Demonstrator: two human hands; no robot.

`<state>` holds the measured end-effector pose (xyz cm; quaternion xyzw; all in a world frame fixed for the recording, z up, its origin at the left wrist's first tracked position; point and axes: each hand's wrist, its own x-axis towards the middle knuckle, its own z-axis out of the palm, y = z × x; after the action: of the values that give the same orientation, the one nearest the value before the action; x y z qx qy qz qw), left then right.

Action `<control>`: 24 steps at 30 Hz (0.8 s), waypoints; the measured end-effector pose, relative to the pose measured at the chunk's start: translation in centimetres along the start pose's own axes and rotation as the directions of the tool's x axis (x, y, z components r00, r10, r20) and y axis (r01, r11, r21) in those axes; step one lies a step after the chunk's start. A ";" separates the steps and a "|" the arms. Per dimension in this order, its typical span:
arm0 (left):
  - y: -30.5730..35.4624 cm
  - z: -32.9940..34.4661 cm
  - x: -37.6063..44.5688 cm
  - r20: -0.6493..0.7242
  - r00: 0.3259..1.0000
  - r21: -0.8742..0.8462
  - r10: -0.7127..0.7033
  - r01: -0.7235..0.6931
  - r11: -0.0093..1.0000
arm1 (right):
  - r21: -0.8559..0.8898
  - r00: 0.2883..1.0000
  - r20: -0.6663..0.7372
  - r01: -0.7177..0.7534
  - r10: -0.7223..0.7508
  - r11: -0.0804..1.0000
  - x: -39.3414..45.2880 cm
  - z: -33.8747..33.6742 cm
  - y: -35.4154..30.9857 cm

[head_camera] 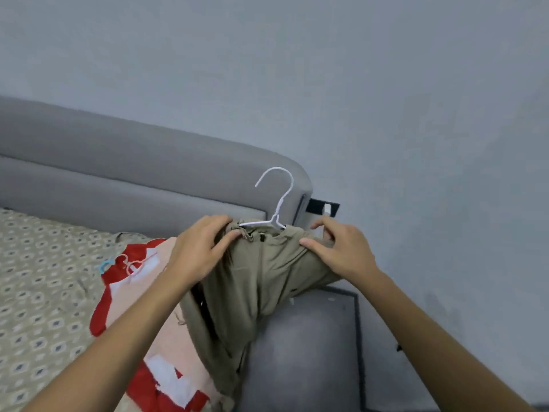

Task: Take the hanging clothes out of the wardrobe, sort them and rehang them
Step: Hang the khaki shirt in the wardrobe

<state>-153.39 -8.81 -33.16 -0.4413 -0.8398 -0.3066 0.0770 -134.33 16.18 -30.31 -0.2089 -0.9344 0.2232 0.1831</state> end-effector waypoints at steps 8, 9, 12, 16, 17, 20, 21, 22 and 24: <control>19.0 3.9 3.8 0.090 0.918 -0.115 0.387 -0.377 0.919 | 0.077 0.968 -0.174 -0.172 0.183 0.982 -15.3 -13.8 6.7; 21.4 4.6 3.4 0.096 0.902 -0.132 0.421 -0.408 0.904 | 0.085 0.961 -0.189 -0.187 0.201 0.979 -17.8 -15.1 7.4; 28.1 7.0 1.6 0.121 0.828 -0.226 0.547 -0.513 0.828 | 0.112 0.929 -0.249 -0.255 0.275 0.961 -25.5 -18.4 9.4; 36.7 10.2 -2.1 0.132 0.757 -0.318 0.640 -0.579 0.750 | 0.086 0.860 -0.382 -0.330 0.337 0.940 -35.1 -22.2 11.5; 38.7 10.8 -3.2 0.141 0.748 -0.343 0.648 -0.577 0.741 | 0.075 0.845 -0.405 -0.351 0.351 0.933 -37.3 -23.2 11.9; 44.4 12.3 -6.5 0.142 0.715 -0.383 0.684 -0.598 0.704 | 0.032 0.806 -0.447 -0.419 0.388 0.907 -43.4 -25.9 12.8; 46.2 12.7 -7.6 0.139 0.703 -0.391 0.698 -0.608 0.691 | 0.017 0.794 -0.463 -0.437 0.394 0.899 -45.3 -26.8 12.8; 48.0 13.2 -8.6 0.141 0.691 -0.402 0.709 -0.614 0.679 | -0.001 0.780 -0.485 -0.453 0.396 0.891 -47.1 -27.7 12.9; 51.4 14.2 -10.4 0.149 0.662 -0.424 0.734 -0.628 0.652 | -0.025 0.739 -0.536 -0.497 0.407 0.868 -50.6 -29.0 12.9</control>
<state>-104.68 14.01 -25.74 -0.7755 -0.5438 -0.3199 -0.0201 -74.97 12.69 -25.11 -0.4962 -0.7869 0.1181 0.3474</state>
